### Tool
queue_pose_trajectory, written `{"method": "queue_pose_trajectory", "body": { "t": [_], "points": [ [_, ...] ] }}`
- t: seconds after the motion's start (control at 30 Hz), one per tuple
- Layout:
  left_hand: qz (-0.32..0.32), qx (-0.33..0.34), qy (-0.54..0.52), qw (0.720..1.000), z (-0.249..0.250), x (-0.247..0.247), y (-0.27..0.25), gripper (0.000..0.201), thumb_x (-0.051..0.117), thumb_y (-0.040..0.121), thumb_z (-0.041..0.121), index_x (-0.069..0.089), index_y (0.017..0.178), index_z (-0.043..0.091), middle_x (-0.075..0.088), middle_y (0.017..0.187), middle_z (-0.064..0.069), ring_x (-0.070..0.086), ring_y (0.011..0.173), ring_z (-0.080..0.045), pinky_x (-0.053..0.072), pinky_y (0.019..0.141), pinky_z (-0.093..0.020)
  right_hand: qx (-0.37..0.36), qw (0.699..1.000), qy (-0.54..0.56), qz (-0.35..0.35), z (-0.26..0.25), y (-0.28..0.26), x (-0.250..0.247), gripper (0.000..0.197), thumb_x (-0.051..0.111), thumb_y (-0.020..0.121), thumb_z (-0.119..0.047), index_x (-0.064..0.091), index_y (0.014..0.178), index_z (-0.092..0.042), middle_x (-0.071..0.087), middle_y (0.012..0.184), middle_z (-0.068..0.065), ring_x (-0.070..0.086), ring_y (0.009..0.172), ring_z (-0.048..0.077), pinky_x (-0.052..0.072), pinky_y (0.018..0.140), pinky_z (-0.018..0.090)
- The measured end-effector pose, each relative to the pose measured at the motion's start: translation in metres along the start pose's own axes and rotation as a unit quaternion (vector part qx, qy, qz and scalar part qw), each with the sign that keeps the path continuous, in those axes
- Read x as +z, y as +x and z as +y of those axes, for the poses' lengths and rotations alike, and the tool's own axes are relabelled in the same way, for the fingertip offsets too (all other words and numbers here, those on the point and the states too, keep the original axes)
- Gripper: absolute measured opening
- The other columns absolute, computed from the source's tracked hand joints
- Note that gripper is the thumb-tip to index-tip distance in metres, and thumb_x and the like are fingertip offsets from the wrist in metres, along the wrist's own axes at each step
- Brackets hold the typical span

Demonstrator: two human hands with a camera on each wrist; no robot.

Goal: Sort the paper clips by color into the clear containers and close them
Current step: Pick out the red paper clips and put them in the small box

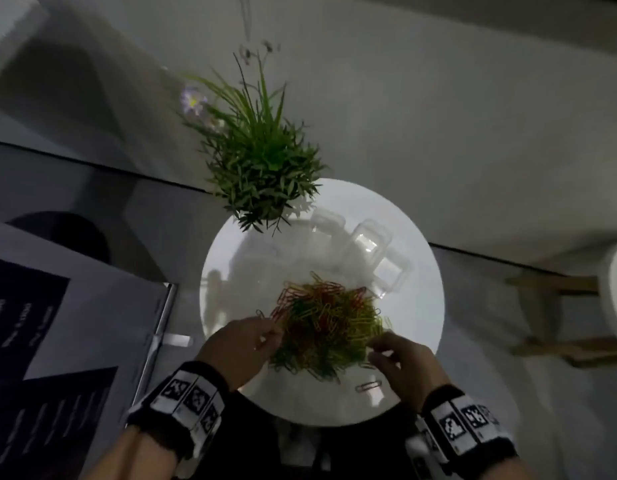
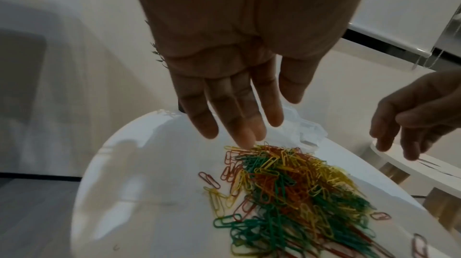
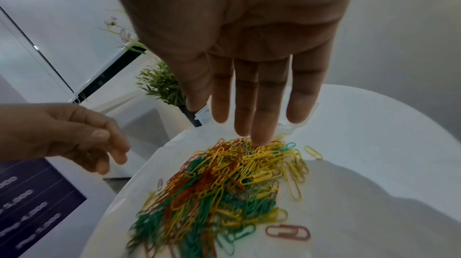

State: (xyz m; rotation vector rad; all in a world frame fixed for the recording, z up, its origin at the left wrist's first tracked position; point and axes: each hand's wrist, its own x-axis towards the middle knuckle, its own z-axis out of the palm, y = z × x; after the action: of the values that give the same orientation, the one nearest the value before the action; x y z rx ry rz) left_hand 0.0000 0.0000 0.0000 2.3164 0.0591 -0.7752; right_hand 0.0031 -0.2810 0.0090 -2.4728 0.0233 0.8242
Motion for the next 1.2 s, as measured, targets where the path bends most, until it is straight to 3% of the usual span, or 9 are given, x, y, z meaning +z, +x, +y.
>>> {"method": "queue_pose_trajectory", "body": {
  "t": [0.17, 0.27, 0.4, 0.5, 0.6, 0.73, 0.9, 1.1, 1.2],
  "points": [
    [0.055, 0.021, 0.036, 0.998, -0.015, 0.012, 0.038, 0.015, 0.055, 0.094, 0.031, 0.068, 0.099, 0.028, 0.065, 0.099, 0.009, 0.057, 0.08, -0.01, 0.048, 0.075, -0.027, -0.036, 0.993, 0.019, 0.109, 0.007, 0.039, 0.017, 0.015, 0.065, 0.088, -0.029, 0.07, 0.1, -0.021, 0.069, 0.092, -0.006, 0.063, 0.077, 0.015, 0.048, 0.07, 0.028],
    [0.095, 0.05, 0.052, 0.993, -0.016, 0.017, 0.057, 0.015, 0.057, 0.092, 0.028, 0.068, 0.1, 0.025, 0.066, 0.099, 0.007, 0.057, 0.08, -0.012, 0.049, 0.076, -0.028, -0.067, 0.986, 0.016, 0.153, -0.001, 0.059, 0.027, 0.011, 0.066, 0.086, -0.026, 0.071, 0.096, -0.022, 0.071, 0.093, -0.005, 0.063, 0.079, 0.016, 0.05, 0.073, 0.029],
    [0.117, 0.054, 0.058, 0.99, -0.02, 0.038, 0.074, 0.016, 0.059, 0.09, 0.027, 0.067, 0.104, 0.025, 0.065, 0.103, 0.006, 0.058, 0.089, -0.015, 0.048, 0.08, -0.029, -0.105, 0.982, -0.055, 0.149, -0.02, 0.092, 0.042, 0.017, 0.06, 0.089, -0.025, 0.068, 0.103, -0.02, 0.067, 0.103, 0.001, 0.062, 0.095, 0.024, 0.05, 0.082, 0.033],
    [0.118, 0.068, 0.081, 0.987, -0.024, 0.059, 0.067, 0.023, 0.063, 0.085, 0.028, 0.065, 0.108, 0.026, 0.063, 0.108, 0.002, 0.059, 0.099, -0.021, 0.048, 0.084, -0.033, -0.163, 0.973, -0.112, 0.123, -0.033, 0.109, 0.055, 0.034, 0.055, 0.09, -0.016, 0.059, 0.124, -0.023, 0.056, 0.126, 0.004, 0.053, 0.115, 0.027, 0.045, 0.093, 0.036],
    [0.14, 0.086, 0.068, 0.984, -0.031, 0.076, 0.05, 0.032, 0.068, 0.08, 0.027, 0.065, 0.112, 0.028, 0.061, 0.11, 0.0, 0.059, 0.101, -0.023, 0.049, 0.085, -0.034, -0.15, 0.969, -0.184, 0.069, -0.038, 0.112, 0.064, 0.051, 0.05, 0.091, -0.01, 0.047, 0.137, -0.032, 0.045, 0.139, 0.0, 0.04, 0.127, 0.025, 0.039, 0.102, 0.037],
    [0.119, 0.089, 0.083, 0.986, -0.031, 0.08, 0.037, 0.044, 0.068, 0.081, 0.037, 0.057, 0.123, 0.033, 0.054, 0.116, 0.003, 0.055, 0.107, -0.019, 0.046, 0.087, -0.029, -0.113, 0.966, -0.221, 0.067, -0.034, 0.106, 0.074, 0.057, 0.057, 0.09, -0.015, 0.041, 0.142, -0.03, 0.045, 0.14, 0.003, 0.041, 0.128, 0.027, 0.038, 0.105, 0.038],
    [0.116, 0.098, 0.124, 0.981, -0.029, 0.079, 0.036, 0.05, 0.068, 0.083, 0.039, 0.052, 0.13, 0.033, 0.05, 0.122, 0.002, 0.054, 0.112, -0.02, 0.046, 0.088, -0.032, -0.071, 0.977, -0.151, 0.133, -0.032, 0.095, 0.075, 0.044, 0.07, 0.084, -0.019, 0.06, 0.126, -0.025, 0.061, 0.126, 0.003, 0.055, 0.117, 0.023, 0.044, 0.099, 0.032],
    [0.126, 0.099, 0.131, 0.978, -0.033, 0.087, 0.046, 0.049, 0.071, 0.081, 0.035, 0.054, 0.127, 0.032, 0.051, 0.122, 0.001, 0.054, 0.113, -0.021, 0.047, 0.089, -0.034, -0.036, 0.981, -0.026, 0.19, -0.026, 0.096, 0.074, 0.045, 0.079, 0.076, -0.018, 0.064, 0.118, -0.023, 0.065, 0.112, 0.002, 0.059, 0.101, 0.019, 0.047, 0.09, 0.027],
    [0.154, 0.107, 0.12, 0.975, -0.031, 0.086, 0.05, 0.036, 0.068, 0.084, 0.03, 0.057, 0.118, 0.029, 0.052, 0.118, 0.001, 0.056, 0.106, -0.022, 0.047, 0.083, -0.033, -0.07, 0.977, -0.027, 0.199, -0.023, 0.094, 0.076, 0.018, 0.076, 0.077, -0.015, 0.067, 0.088, -0.026, 0.066, 0.092, -0.002, 0.06, 0.087, 0.017, 0.05, 0.083, 0.029]
  ]
}}
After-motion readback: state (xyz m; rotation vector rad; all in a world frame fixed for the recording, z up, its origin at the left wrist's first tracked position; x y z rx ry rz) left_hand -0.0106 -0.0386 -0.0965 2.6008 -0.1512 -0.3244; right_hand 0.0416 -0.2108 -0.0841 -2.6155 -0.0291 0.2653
